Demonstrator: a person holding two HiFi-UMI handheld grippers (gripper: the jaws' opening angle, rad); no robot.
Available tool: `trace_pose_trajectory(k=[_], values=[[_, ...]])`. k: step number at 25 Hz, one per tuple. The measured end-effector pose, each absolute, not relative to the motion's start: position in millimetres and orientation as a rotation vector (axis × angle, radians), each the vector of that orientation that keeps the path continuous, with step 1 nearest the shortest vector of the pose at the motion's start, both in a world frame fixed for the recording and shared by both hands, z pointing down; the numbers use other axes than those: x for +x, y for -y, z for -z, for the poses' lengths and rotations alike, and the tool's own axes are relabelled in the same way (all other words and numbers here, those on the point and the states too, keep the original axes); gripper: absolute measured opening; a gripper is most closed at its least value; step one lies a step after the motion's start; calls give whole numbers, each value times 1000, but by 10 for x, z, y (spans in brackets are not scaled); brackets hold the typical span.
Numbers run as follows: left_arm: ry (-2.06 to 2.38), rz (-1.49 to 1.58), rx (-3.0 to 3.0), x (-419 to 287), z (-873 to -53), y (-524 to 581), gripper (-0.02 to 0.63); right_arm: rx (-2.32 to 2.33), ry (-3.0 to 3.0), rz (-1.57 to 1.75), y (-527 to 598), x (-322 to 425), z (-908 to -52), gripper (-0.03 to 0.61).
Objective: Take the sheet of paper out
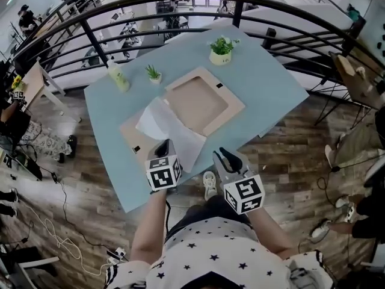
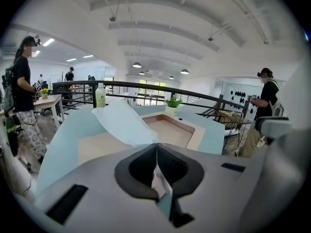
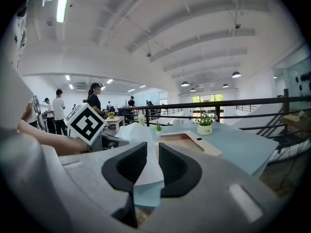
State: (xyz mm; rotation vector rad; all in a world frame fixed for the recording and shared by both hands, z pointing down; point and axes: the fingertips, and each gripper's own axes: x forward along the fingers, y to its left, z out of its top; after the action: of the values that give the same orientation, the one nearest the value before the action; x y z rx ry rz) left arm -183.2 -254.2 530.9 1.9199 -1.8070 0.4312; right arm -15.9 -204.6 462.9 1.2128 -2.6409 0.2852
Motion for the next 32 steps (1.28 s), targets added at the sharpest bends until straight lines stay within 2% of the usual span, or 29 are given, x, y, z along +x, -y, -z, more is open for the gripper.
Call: trace_pose_trajectory(k=[8,20,32], values=[[1781,-371,1996,-1710,-5032,1891,5,1237,2642,-243,1545,-96,-4503,8],[1748,-291,2077,-1485,-4685,1127,5,1224,2672,-195,959,-71,-4296,8],[1742,-219,2126,-1365,-4474,813,5,1244,2697,-168,731,7,-4191,8]])
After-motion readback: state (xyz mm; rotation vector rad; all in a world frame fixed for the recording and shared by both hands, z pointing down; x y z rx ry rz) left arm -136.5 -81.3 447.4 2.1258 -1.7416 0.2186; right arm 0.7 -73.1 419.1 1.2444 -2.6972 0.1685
